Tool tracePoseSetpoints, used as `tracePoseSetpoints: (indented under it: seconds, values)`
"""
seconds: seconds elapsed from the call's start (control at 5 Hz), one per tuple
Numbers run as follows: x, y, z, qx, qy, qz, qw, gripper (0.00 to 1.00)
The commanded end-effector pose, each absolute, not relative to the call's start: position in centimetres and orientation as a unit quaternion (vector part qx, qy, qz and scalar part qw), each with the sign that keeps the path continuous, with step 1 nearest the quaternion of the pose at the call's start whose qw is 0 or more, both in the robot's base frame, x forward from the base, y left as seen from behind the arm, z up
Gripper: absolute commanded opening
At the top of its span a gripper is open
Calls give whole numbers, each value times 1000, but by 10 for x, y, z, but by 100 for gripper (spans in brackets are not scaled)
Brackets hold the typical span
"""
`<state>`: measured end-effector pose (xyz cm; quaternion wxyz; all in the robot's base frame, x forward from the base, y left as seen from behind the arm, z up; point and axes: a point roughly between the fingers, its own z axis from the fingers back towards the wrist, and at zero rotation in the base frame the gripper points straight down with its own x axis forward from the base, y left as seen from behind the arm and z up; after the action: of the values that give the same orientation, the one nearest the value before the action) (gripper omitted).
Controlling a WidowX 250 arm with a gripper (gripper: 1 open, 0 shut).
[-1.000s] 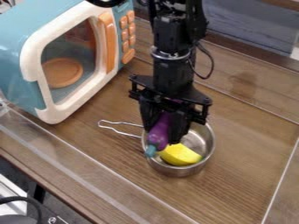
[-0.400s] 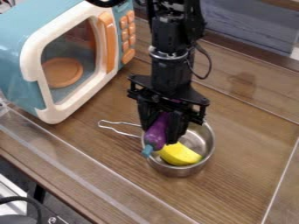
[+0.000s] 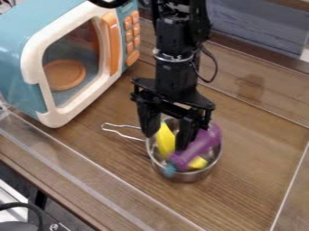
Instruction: Put the eggplant in the silver pot
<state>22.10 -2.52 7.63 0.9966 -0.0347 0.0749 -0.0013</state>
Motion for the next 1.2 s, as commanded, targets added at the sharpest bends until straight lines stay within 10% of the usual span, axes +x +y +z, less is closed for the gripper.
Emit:
tracePoseSetpoints:
  seconds: [0.0,0.6,1.0]
  values:
    - [230,-17,80,-35,60,10,998,100]
    - [268,7,156,-62,-55,9,997,100]
    - [277,10,154,-62,-84,1,995,100]
